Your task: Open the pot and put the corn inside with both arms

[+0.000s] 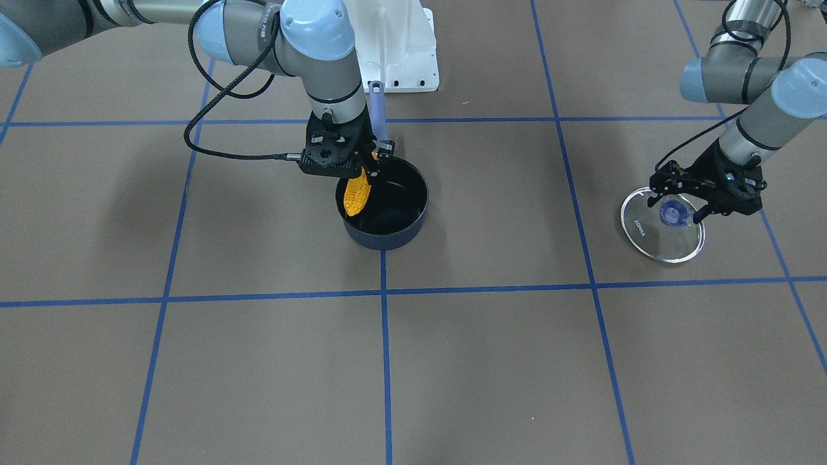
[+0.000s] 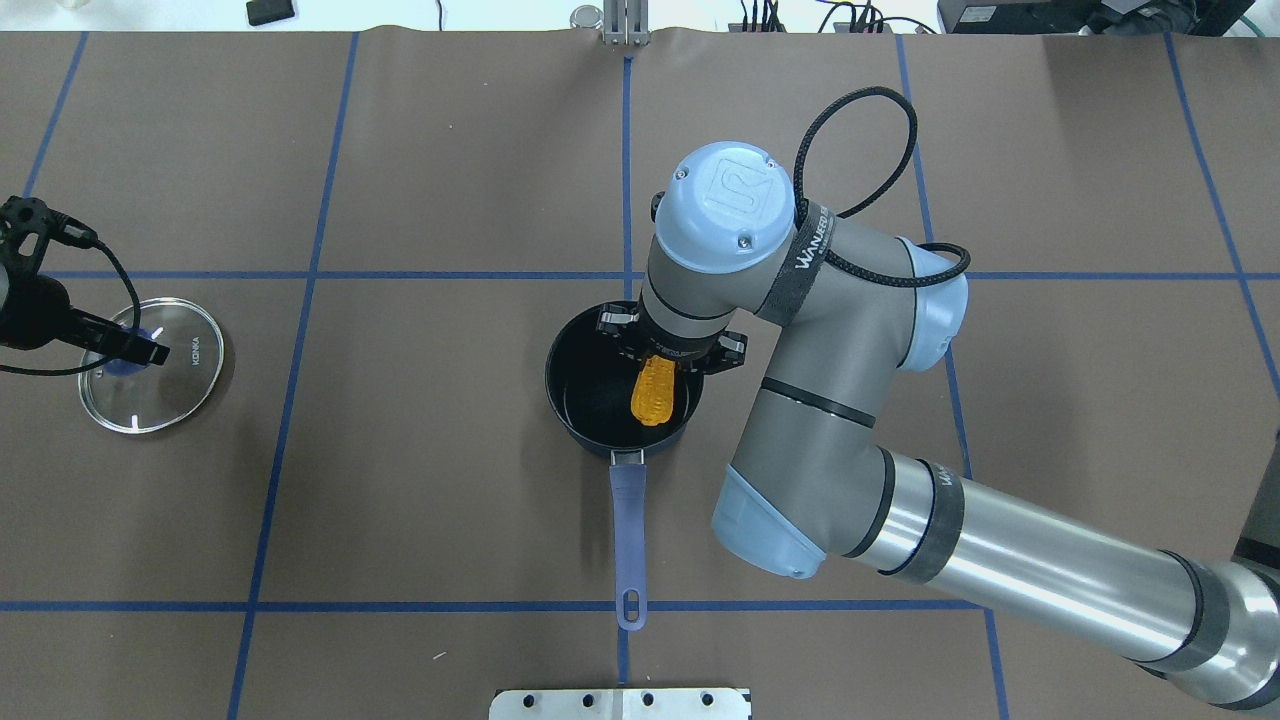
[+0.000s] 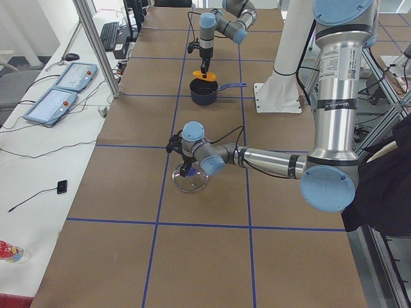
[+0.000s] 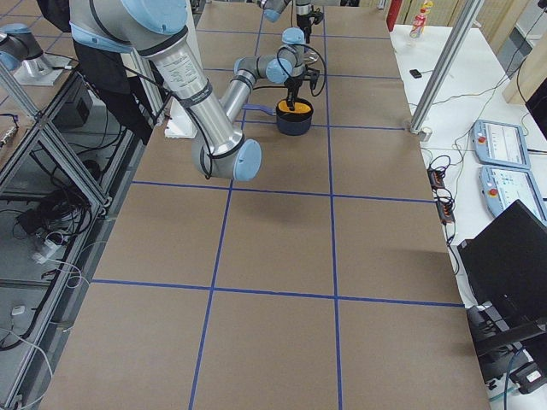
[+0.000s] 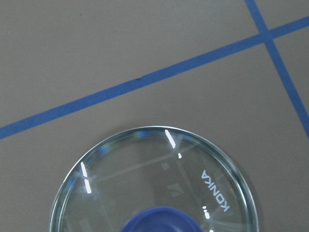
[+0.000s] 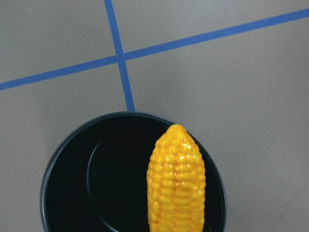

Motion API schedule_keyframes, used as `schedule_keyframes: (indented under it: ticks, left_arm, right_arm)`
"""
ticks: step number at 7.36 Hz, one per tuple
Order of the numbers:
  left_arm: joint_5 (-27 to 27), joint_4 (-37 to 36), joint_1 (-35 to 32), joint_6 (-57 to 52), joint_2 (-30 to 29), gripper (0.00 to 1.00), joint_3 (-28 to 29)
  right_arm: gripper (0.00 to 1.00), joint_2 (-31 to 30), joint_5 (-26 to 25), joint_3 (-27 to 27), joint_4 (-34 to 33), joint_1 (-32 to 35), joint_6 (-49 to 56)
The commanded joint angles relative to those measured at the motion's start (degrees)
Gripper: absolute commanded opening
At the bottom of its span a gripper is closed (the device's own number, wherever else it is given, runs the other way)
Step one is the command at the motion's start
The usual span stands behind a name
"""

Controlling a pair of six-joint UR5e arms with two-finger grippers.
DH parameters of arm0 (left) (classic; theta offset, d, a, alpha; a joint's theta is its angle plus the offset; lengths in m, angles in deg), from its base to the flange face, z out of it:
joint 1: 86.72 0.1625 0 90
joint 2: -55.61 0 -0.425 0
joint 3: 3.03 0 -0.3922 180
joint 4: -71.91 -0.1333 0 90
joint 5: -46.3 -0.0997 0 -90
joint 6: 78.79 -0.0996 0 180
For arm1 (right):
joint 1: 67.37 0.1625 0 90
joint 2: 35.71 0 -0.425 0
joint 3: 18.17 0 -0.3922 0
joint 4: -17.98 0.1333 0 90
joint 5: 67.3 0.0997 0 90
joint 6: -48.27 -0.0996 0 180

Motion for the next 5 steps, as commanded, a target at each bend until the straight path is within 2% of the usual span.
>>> schedule_keyframes:
  ticks: [1,2,3,5]
  left_arm:
    - [5.6,-0.2,-3.6,0.0,0.1,0.98,-0.8]
    - [5.7,-0.4,-3.8,0.0,0.0,0.98,-0.9]
    - [5.7,-0.6,-3.9,0.0,-0.1,0.98,-0.9]
    - [6.0,-0.8,-4.7,-0.1,-0.2,0.98,-0.9]
  right_arm:
    - [0.17,0.7,-1.6,-2.7,1.8,-1.5,-0.7]
    - [0.22,0.7,-2.1,-2.7,1.8,-2.0,-0.7]
    - [0.98,0.5,-2.7,-2.2,1.8,-2.7,-0.5]
    - [1.0,0.3,-4.1,-1.1,1.8,-2.3,0.6]
